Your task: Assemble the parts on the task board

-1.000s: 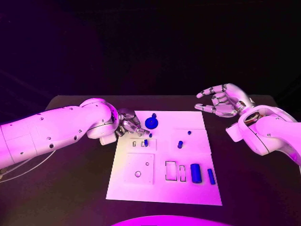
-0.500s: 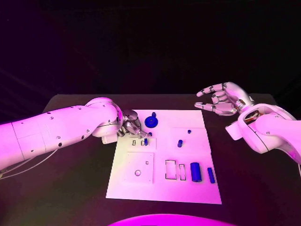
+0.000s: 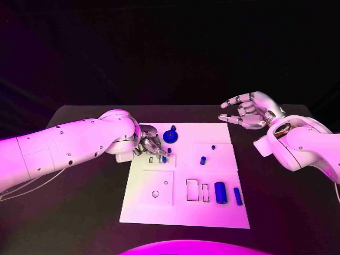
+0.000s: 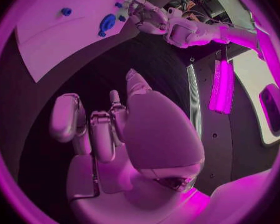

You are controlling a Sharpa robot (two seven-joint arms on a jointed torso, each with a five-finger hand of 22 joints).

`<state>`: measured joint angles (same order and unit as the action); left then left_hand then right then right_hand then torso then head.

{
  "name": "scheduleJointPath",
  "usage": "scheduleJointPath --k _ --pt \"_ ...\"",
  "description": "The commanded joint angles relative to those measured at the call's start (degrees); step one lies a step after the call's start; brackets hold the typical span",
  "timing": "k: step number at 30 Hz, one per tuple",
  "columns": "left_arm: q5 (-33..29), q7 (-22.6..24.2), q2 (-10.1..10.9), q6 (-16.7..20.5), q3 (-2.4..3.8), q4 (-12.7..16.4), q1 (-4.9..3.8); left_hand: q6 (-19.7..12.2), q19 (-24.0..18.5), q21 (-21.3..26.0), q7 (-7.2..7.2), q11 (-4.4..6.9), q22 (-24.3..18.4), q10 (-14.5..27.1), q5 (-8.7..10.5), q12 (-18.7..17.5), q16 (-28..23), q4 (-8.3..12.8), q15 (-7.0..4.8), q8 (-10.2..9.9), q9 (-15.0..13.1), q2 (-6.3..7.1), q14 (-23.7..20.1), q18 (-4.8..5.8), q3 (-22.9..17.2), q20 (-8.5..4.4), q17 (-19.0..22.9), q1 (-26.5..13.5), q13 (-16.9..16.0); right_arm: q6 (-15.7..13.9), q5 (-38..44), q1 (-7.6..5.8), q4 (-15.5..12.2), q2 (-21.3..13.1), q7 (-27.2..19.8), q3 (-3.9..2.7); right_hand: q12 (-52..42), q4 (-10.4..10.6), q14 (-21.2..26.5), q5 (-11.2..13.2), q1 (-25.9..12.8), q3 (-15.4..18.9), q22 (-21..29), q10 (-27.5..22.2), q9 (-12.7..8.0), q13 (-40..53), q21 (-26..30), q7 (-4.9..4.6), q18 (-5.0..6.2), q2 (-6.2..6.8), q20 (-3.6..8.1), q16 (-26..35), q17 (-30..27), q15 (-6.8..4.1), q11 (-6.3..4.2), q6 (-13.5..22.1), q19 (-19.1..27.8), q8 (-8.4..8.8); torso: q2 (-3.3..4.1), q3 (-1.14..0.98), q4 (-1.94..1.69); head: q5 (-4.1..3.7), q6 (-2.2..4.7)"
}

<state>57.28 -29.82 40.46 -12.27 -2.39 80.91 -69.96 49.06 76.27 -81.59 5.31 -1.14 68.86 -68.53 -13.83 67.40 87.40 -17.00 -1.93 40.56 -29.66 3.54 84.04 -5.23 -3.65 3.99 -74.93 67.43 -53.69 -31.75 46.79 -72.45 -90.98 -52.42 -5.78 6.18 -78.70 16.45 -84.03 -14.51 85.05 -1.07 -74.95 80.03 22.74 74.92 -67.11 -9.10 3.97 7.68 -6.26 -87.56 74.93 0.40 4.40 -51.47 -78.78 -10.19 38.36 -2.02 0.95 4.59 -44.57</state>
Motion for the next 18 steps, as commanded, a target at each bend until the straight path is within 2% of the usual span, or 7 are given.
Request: scheduleJointPath --k 1,5,13,16,18 --pt "-0.09 -0.21 -0.33 -1.90 -0.05 -0.07 -0.08 -0.02 0.42 -0.40 -0.47 0.26 0.07 -0.16 0.18 -0.11 0.35 0.10 -0.40 0.27 -0.09 -0.32 4.15 0.86 0.24 -0.03 -10.25 -0.36 0.11 1.20 0.38 0.05 0.21 0.18 0.18 -0.02 0.17 0.04 -4.25 0.55 0.15 -0.48 -0.55 -0.33 0.06 2.86 0.31 -0.05 1.10 -0.60 0.14 0.32 8.61 -0.27 -0.09 0.32 0.12 -0.44 -0.01 0.04 -0.09 -0.17 -0.08" --pt "-0.30 -0.24 -0.48 -2.19 -0.13 -0.12 -0.08 -0.05 0.47 -0.46 -0.56 0.35 0.19 -0.11 0.03 -0.21 0.41 0.16 -0.47 0.32 -0.28 -0.50 4.19 0.88 0.06 -0.06 -10.37 0.18 0.18 1.31 0.49 0.09 0.35 0.30 0.32 -0.01 0.18 0.02 -4.26 0.75 0.32 -0.61 -0.53 -0.34 0.06 2.84 0.38 -0.05 1.11 -0.76 0.15 0.32 8.63 -0.28 -0.09 0.38 0.11 -0.53 -0.03 -0.01 0.01 -0.05 -0.26" --pt "-1.83 -0.24 -0.63 -2.10 -0.23 -0.19 -0.07 -0.37 0.49 -0.64 -0.81 0.59 0.50 -0.04 -0.54 -0.50 0.45 0.22 -0.69 0.25 -1.05 -2.29 4.20 0.91 -1.82 -0.20 -10.46 3.07 0.14 1.59 0.81 0.20 0.78 0.58 0.74 0.00 0.15 -0.10 -4.26 0.80 0.82 -0.86 -0.52 -0.31 0.05 2.85 0.45 -0.06 1.10 -0.90 0.16 0.36 8.59 -0.29 -0.10 0.48 0.07 -0.70 -0.01 -0.01 0.01 -0.10 -0.29" --pt "-2.64 -0.20 -0.66 -2.21 -0.25 -0.21 -0.07 -0.51 0.45 -0.70 -0.96 0.77 0.62 -0.01 -0.61 -0.71 0.45 0.16 -0.85 0.15 -1.54 -3.04 4.21 0.92 -4.31 -0.31 -10.51 5.92 0.08 1.70 0.87 0.23 0.93 0.66 0.88 0.00 0.15 -0.12 -4.27 0.74 0.93 -0.91 -0.52 -0.31 0.05 2.84 0.46 -0.06 1.10 -0.92 0.16 0.35 8.62 -0.29 -0.10 0.50 0.06 -0.73 -0.03 -0.01 0.01 -0.08 -0.37" --pt "-3.56 -0.14 -0.68 -2.29 -0.26 -0.23 -0.07 -0.60 0.48 -0.78 -1.10 0.89 0.80 -0.03 -0.66 -0.90 0.46 0.22 -0.94 0.12 -2.05 -2.95 4.22 0.94 -7.18 -0.41 -10.56 8.32 0.01 1.75 1.17 0.25 1.09 0.73 1.10 0.01 0.16 -0.13 -4.28 0.67 1.03 -0.97 -0.46 -0.31 0.05 2.83 0.56 -0.06 1.12 -0.94 0.17 0.34 8.66 -0.29 -0.11 0.52 0.09 -0.76 -0.06 0.01 -0.04 -0.20 -0.45"
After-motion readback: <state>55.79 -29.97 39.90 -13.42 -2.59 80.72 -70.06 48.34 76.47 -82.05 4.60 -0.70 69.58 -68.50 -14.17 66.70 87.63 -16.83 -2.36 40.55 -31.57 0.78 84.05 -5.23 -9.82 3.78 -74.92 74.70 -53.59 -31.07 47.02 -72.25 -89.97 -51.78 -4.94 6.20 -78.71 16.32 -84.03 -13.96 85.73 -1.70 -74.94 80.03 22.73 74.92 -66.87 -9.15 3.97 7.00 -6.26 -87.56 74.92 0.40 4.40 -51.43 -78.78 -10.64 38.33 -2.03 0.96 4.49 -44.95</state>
